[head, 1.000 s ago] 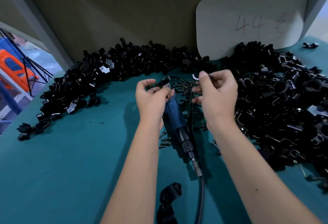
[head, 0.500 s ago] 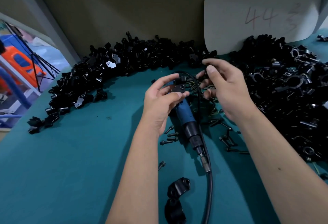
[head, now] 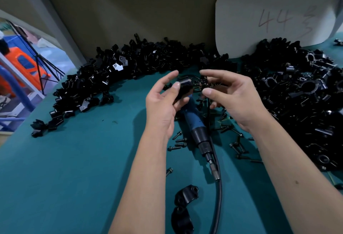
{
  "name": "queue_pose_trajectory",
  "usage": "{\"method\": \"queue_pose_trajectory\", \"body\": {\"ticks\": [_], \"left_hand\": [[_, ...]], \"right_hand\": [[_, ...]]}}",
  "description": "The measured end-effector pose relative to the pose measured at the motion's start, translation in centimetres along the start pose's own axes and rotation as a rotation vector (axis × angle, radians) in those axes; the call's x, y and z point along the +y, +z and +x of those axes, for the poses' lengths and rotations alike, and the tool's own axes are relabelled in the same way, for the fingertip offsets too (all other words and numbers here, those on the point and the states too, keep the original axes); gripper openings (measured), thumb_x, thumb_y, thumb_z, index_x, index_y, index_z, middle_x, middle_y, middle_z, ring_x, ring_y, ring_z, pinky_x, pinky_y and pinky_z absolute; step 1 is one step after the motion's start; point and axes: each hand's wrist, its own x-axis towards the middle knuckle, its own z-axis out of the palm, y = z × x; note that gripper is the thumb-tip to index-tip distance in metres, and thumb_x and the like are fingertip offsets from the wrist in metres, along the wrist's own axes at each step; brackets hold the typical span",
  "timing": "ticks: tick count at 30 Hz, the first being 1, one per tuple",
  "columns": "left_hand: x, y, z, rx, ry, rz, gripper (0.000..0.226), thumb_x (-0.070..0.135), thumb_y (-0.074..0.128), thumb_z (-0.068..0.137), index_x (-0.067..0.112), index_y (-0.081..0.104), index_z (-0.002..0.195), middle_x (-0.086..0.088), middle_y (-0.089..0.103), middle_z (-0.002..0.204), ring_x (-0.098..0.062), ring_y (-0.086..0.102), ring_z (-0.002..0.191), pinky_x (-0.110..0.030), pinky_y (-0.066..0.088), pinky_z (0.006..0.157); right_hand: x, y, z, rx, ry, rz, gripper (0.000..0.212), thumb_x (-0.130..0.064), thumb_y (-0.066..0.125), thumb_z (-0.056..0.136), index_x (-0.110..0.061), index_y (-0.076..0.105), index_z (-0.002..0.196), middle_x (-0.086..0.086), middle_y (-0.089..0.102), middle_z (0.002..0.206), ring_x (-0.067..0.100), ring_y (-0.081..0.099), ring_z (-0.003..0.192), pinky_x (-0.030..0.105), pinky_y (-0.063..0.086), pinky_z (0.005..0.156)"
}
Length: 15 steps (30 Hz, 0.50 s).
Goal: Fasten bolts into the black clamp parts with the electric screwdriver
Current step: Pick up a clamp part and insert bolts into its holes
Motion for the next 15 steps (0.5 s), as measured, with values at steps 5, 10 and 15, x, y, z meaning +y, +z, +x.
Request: {"method": "queue_pose_trajectory", "body": {"ticks": [5, 10, 15], "left_hand": [[-0.23, -0.26, -0.08, -0.028, -0.011, 0.051, 0.05, -0.005, 0.069, 0.093, 0.02, 0.064, 0.137, -0.007, 0.07, 0.098, -0.015, 0.067, 0.087, -0.022, 0.057, 0.078], [-0.46, 0.33, -0.29, -0.121, 0.015, 0.162, 0.044, -0.015, 0.068, 0.088, 0.015, 0.074, 0.12, 0.001, 0.075, 0.106, -0.013, 0.067, 0.101, -0.03, 0.055, 0.096], [-0.4, 0.38, -0.32, -0.151, 0.07, 0.189, 0.037, -0.012, 0.075, 0.08, 0.013, 0.076, 0.109, -0.003, 0.078, 0.1, -0.015, 0.069, 0.096, -0.031, 0.057, 0.093]], "right_hand": [[0.37, -0.17, 0.12, 0.065, -0.081, -0.157, 0.038, -0.02, 0.089, 0.079, -0.034, 0.078, 0.112, -0.006, 0.078, 0.104, 0.015, 0.075, 0.088, 0.026, 0.059, 0.066], [0.52, 0.2, 0.26, 0.065, -0.049, -0.001, 0.033, -0.018, 0.089, 0.078, -0.024, 0.08, 0.109, 0.001, 0.077, 0.106, 0.021, 0.074, 0.085, 0.031, 0.059, 0.061], [0.48, 0.58, 0.19, 0.048, -0.031, 0.008, 0.033, -0.026, 0.091, 0.076, -0.028, 0.081, 0.107, 0.004, 0.08, 0.1, 0.019, 0.072, 0.077, 0.027, 0.055, 0.058]]}}
